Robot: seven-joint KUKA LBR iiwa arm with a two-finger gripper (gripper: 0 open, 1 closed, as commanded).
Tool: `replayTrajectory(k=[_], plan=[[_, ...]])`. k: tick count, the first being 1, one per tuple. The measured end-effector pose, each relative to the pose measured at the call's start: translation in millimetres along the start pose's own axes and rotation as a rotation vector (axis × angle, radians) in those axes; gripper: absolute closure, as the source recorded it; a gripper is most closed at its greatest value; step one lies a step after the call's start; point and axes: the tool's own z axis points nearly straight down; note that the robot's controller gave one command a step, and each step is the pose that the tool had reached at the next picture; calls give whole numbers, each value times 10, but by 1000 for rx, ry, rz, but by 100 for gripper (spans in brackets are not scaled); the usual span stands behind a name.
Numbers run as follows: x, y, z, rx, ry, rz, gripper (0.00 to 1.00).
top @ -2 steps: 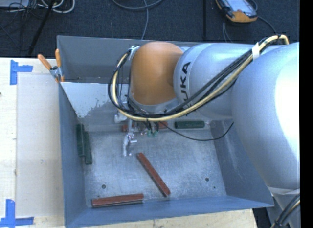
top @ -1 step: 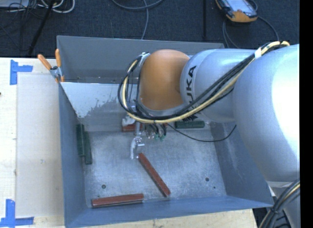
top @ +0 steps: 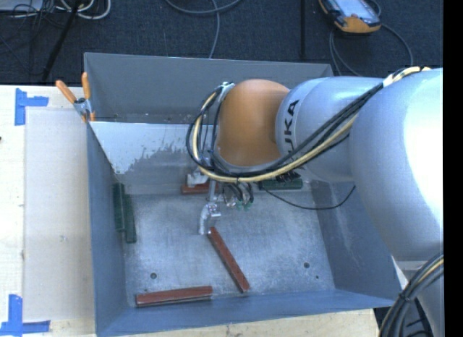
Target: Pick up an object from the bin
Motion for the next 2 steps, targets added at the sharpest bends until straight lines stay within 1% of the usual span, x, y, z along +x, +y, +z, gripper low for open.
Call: replayTrajectory(k=[1, 2], plan=[[74, -76, -6, 1, -26, -159, 0], [30, -845, 85, 5, 4, 18, 100]])
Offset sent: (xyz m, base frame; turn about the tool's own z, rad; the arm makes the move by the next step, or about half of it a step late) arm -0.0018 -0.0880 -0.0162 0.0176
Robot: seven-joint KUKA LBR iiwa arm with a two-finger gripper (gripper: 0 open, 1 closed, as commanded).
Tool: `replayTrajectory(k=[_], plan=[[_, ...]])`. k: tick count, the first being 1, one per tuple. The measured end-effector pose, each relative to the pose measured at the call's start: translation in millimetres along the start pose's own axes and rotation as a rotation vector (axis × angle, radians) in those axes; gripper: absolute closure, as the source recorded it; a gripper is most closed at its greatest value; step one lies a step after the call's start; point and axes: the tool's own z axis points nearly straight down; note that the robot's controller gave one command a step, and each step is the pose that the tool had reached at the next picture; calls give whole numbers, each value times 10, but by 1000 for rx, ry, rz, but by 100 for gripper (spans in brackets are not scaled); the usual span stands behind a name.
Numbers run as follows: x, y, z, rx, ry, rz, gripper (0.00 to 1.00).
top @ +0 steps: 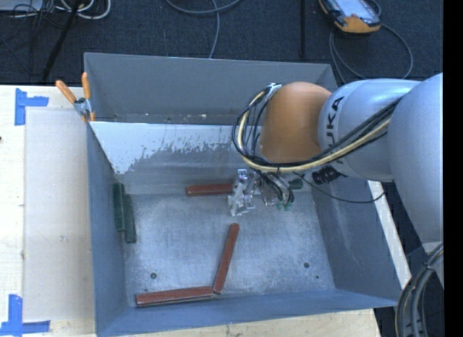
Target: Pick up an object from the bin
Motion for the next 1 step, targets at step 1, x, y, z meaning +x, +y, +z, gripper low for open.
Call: replayTrajectory(k=[1], plan=[[65, -13, 12, 3, 34, -2, 0]])
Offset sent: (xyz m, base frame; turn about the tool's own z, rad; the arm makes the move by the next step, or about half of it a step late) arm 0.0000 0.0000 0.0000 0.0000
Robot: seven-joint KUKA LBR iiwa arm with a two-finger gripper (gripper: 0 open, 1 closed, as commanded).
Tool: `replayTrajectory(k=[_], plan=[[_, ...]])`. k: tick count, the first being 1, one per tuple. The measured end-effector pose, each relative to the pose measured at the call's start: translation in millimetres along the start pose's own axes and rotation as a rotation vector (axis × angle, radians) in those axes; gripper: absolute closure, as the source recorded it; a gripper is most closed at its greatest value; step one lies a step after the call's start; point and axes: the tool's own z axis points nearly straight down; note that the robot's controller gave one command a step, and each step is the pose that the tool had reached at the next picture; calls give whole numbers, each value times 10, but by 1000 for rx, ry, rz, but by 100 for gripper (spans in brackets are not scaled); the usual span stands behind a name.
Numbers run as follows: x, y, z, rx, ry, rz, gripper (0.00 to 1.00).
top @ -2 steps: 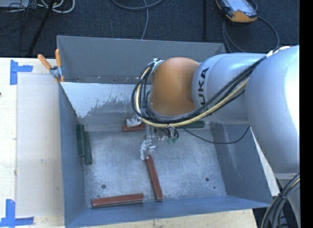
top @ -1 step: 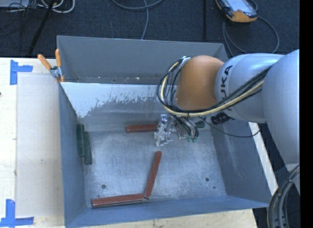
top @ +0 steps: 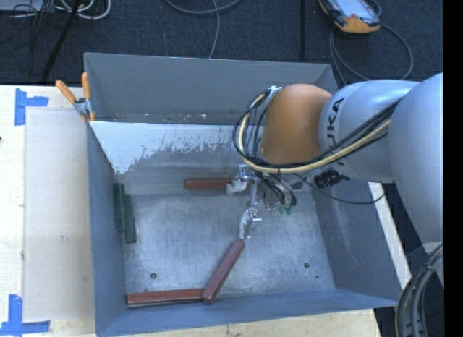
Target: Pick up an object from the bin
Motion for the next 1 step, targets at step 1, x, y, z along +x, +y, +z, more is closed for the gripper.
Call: replayTrajectory(k=[1], plan=[[-1, 0, 0, -1, -1, 1, 0]])
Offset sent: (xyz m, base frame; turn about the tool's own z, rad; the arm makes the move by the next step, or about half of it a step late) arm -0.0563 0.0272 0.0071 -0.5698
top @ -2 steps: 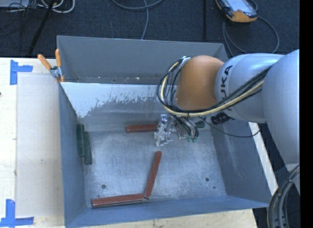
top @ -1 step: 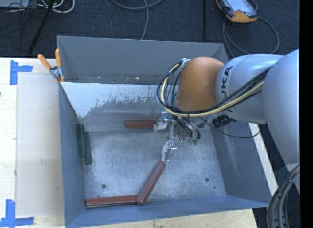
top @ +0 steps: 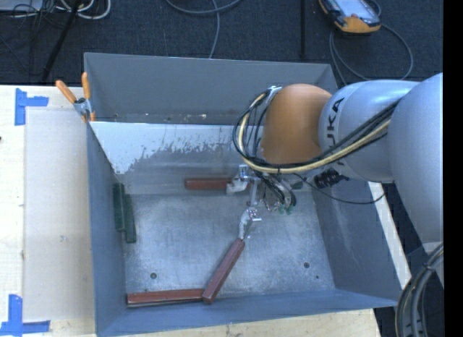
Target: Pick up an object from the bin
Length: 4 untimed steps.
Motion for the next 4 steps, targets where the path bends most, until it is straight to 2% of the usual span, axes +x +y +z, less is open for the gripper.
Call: replayTrajectory(k=[1, 2, 3, 4], plan=[[131, 70, -7, 8, -27, -177, 0], [271, 132, 10, 8, -32, -463, 0], [610, 196, -110, 7, -16, -475, 0], [635, 373, 7, 14, -15, -952, 100]])
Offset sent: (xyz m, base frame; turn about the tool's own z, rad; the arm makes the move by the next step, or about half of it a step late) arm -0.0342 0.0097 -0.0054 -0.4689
